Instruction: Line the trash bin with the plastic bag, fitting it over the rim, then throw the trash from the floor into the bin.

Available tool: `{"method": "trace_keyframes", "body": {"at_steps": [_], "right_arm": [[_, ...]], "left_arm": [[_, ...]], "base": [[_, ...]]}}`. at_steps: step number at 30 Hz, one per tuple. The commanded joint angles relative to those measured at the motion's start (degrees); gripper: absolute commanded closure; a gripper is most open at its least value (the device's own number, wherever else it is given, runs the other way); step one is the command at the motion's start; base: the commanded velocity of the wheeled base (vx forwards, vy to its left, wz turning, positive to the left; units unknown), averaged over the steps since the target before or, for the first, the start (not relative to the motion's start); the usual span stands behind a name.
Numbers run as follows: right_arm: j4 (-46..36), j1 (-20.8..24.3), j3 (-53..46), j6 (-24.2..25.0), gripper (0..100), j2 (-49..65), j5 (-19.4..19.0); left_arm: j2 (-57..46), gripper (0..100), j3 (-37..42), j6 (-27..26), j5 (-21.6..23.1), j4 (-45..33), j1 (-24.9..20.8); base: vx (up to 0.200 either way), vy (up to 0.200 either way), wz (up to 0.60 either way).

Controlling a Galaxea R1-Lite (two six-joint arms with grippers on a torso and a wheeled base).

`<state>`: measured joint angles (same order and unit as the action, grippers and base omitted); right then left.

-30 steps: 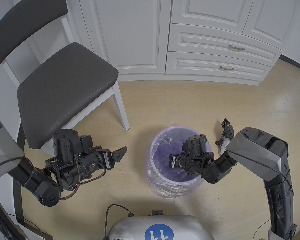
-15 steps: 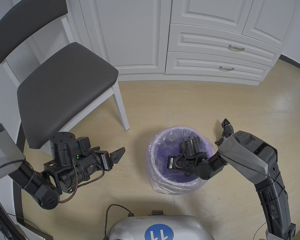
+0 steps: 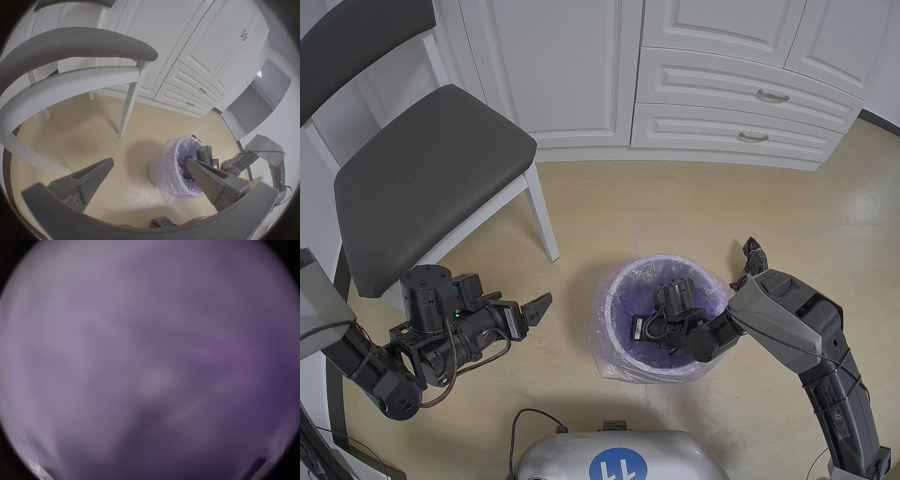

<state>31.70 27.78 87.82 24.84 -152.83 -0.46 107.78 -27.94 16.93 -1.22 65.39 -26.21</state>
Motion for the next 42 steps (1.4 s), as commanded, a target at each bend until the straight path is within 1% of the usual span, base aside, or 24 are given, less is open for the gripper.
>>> {"method": "trace_keyframes", "body": {"at_steps": [1, 9, 12, 15, 16, 17, 20, 23, 24, 34, 37, 40, 42], "right_arm": [[-0.1, 0.1, 1.9, 0.3, 100, -1.9, -0.1], [-0.6, 0.3, 2.1, 1.3, 100, -1.5, 0.2], [-0.6, 0.3, 0.2, 1.4, 100, 1.6, 1.2], [-0.3, 0.3, -4.5, 1.0, 100, 5.5, 1.2], [-0.3, 0.3, -4.5, 1.0, 100, 5.5, 1.2], [-0.2, 0.4, -7.2, 0.4, 100, 8.4, 1.1], [-0.5, 0.5, -9.0, -0.7, 100, 11.0, 1.1], [-0.6, 0.5, -12.6, -3.0, 100, 15.4, 1.1], [-0.6, 0.5, -13.4, -3.6, 0, 16.5, 1.1], [-0.8, 1.8, -19.4, -3.9, 0, 25.1, 0.6], [-0.8, 1.8, -21.4, -5.2, 0, 28.6, 0.5], [-0.8, 0.9, -23.2, -7.1, 0, 32.1, 0.4], [-0.8, 0.1, -24.0, -7.4, 0, 34.1, 0.3]], "left_arm": [[1.2, 0, 0.4, 0.0, -0.1, 1.3, -0.2], [1.8, 0, 0.5, 0.0, -0.1, 2.3, -0.2], [1.8, 0, 0.5, 0.0, -0.1, 2.3, -0.2], [1.6, 0, 0.6, 0.0, -0.1, 2.3, -0.2], [1.6, 0, 0.6, 0.0, -0.1, 2.3, -0.2], [1.3, 0, 0.9, 0.0, -0.1, 2.3, -0.2], [1.0, 0, 1.0, 0.0, -0.1, 2.4, -0.2], [0.9, 0, 1.4, 0.0, -0.1, 3.2, -0.2], [0.9, 0, 1.5, 0.0, -0.1, 3.3, -0.2], [1.0, 0, 1.6, 0.0, 0.0, 3.6, -0.2], [1.0, 0, 1.6, 0.0, 0.0, 3.6, -0.2], [0.9, 0, 1.6, 0.0, 0.0, 3.6, -0.1], [0.7, 0, 1.6, 0.0, 0.0, 3.6, 0.0]], "base": [[0.0, 0.0, 0.0], [0.0, 0.0, 0.0], [0.0, 0.0, 0.0], [0.0, 0.0, 0.0], [0.0, 0.0, 0.0], [0.0, 0.0, 0.0], [0.0, 0.0, 0.0], [0.0, 0.0, 0.0], [0.0, 0.0, 0.0], [0.0, 0.0, 0.0], [0.0, 0.0, 0.0], [0.0, 0.0, 0.0], [0.0, 0.0, 0.0]]}}
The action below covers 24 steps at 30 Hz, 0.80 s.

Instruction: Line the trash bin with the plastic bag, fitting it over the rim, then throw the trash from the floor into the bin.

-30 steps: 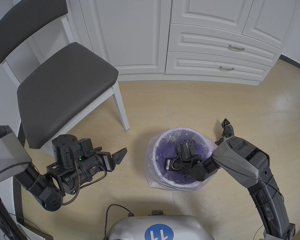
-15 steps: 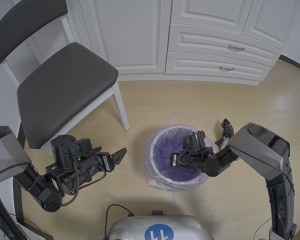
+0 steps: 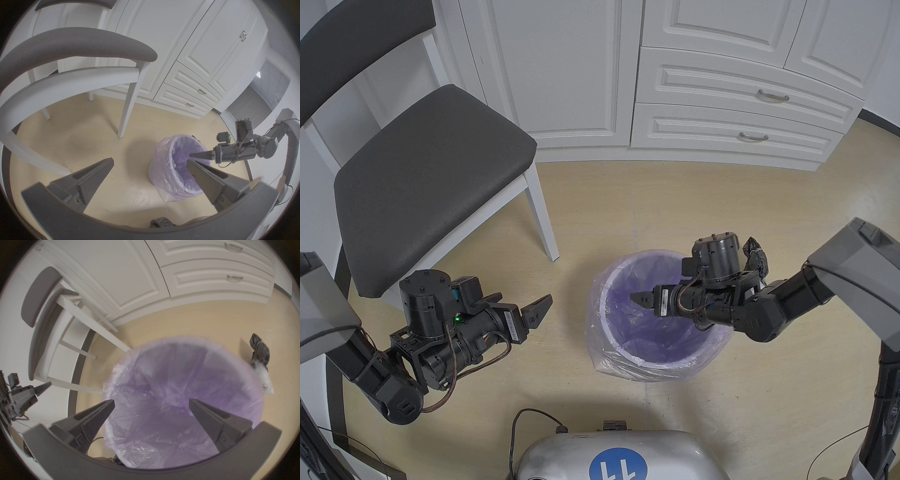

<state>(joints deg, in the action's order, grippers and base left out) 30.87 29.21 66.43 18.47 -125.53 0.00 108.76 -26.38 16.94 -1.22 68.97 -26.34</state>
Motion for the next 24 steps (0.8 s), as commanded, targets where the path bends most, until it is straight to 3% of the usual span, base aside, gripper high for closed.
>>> {"method": "trace_keyframes", "body": {"at_steps": [1, 3, 8, 13, 15, 24], "right_arm": [[0.0, -1.9, -3.1, -1.2, 0, 8.1, -0.4], [0.0, -2.3, -3.3, -1.2, 0, 9.1, -0.6], [-2.2, -8.6, -3.6, -5.7, 0, 11.1, -2.5], [-2.8, -18.0, -3.7, -17.7, 0, 8.4, -2.9], [-2.9, -20.2, -3.7, -20.0, 0, 7.8, -3.1], [-8.4, -23.8, -3.5, -24.6, 0, 6.7, -7.1]], "left_arm": [[-0.3, 0, 0.0, 0.0, 0.0, 0.0, 0.2], [-0.3, 0, 0.0, 0.0, 0.0, 0.0, 0.2], [-0.5, 0, 0.0, 0.0, 0.0, 0.0, 0.2], [-0.7, 0, 0.1, 0.0, 0.0, 0.0, 0.2], [-0.7, 0, 0.1, 0.0, 0.0, 0.0, 0.2], [-0.7, 0, 0.1, 0.0, 0.1, 0.0, 0.3]], "base": [[0.0, 0.0, 0.0], [0.0, 0.0, 0.0], [0.0, 0.0, 0.0], [0.0, 0.0, 0.0], [0.0, 0.0, 0.0], [0.0, 0.0, 0.0]]}}
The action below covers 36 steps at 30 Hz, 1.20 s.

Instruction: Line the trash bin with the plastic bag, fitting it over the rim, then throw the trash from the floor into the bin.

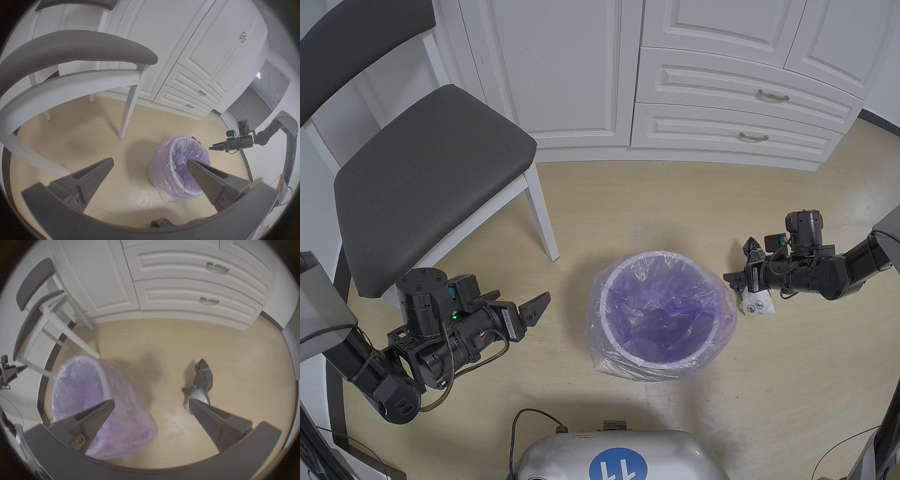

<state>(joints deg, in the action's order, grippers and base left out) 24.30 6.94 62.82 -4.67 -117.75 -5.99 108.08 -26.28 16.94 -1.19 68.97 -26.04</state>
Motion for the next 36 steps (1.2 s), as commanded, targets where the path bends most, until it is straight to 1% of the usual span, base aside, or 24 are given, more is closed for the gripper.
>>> {"method": "trace_keyframes", "body": {"at_steps": [1, 5, 14, 18, 23, 24, 27, 33, 36], "right_arm": [[-3.4, -1.5, 0.4, -2.5, 0, -1.7, -2.0], [-4.5, -0.7, 0.5, -2.8, 0, -3.1, -3.5], [-3.8, -0.4, 3.5, -2.5, 0, -8.2, -3.0], [-2.7, -0.3, 7.2, 1.2, 0, -10.5, -3.0], [4.9, 0.5, 9.7, 9.9, 0, -12.6, -2.8], [5.9, 0.8, 9.9, 10.9, 0, -12.8, -2.8], [6.9, 1.3, 10.7, 12.8, 0, -13.4, -2.8], [7.5, 3.5, 13.8, 19.0, 0, -15.6, -2.8], [7.6, 3.6, 14.0, 19.8, 0, -15.8, -2.8]], "left_arm": [[0.0, 0, 0.0, 0.0, 0.0, 0.0, 0.0], [0.1, 0, 0.0, 0.0, 0.1, -0.1, 0.1], [0.4, 0, 0.0, 0.0, 0.1, 0.0, 0.3], [0.4, 0, 0.0, 0.0, 0.1, 0.0, 0.3], [0.6, 0, 0.0, 0.0, 0.1, 0.0, 0.3], [0.6, 0, 0.0, 0.0, 0.1, 0.0, 0.3], [0.6, 0, 0.0, 0.0, 0.1, 0.0, 0.3], [0.6, 0, 0.0, 0.0, 0.1, 0.0, 0.3], [0.6, 0, 0.1, 0.1, 0.1, 0.0, 0.3]], "base": [[0.0, 0.0, 0.0], [0.0, 0.0, 0.0], [0.0, 0.0, 0.0], [0.0, 0.0, 0.0], [0.0, 0.0, 0.0], [0.0, 0.0, 0.0], [0.0, 0.0, 0.0], [0.0, 0.0, 0.0], [0.0, 0.0, 0.0]]}}
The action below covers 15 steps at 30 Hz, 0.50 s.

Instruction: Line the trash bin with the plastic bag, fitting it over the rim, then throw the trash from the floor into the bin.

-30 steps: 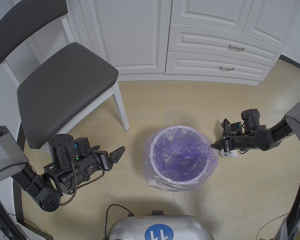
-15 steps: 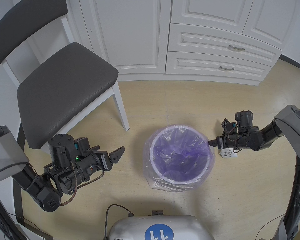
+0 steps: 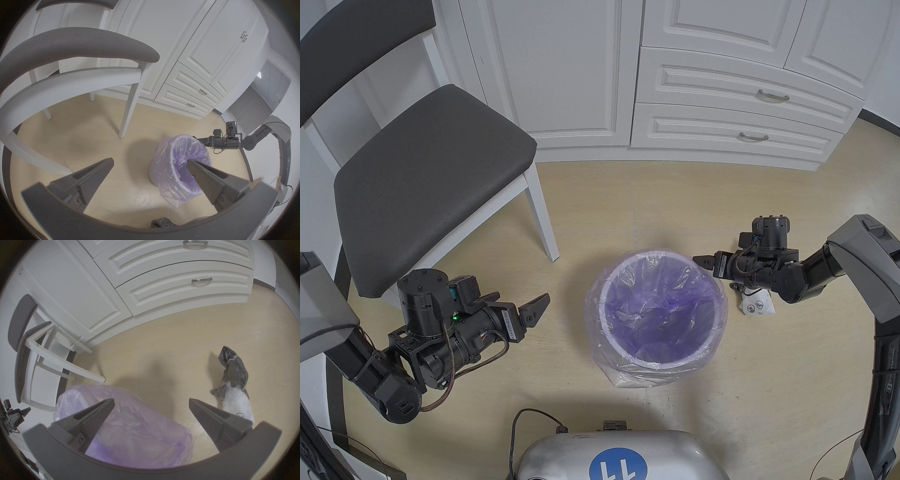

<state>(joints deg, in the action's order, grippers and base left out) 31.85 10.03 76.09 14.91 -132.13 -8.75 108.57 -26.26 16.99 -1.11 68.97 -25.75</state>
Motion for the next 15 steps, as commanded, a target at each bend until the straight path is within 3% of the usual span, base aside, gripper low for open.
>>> {"method": "trace_keyframes", "body": {"at_steps": [1, 15], "right_arm": [[0.1, 0.5, 0.7, 0.2, 0, -1.5, 0.0], [-0.7, -1.4, -2.2, -0.1, 0, 4.7, 1.9]], "left_arm": [[0.2, 0, 0.1, 0.1, 0.0, 0.0, -0.1], [0.6, 0, -0.5, 0.1, -0.1, -0.1, -1.1]], "base": [[0.0, 0.0, 0.0], [0.0, 0.0, 0.0]]}}
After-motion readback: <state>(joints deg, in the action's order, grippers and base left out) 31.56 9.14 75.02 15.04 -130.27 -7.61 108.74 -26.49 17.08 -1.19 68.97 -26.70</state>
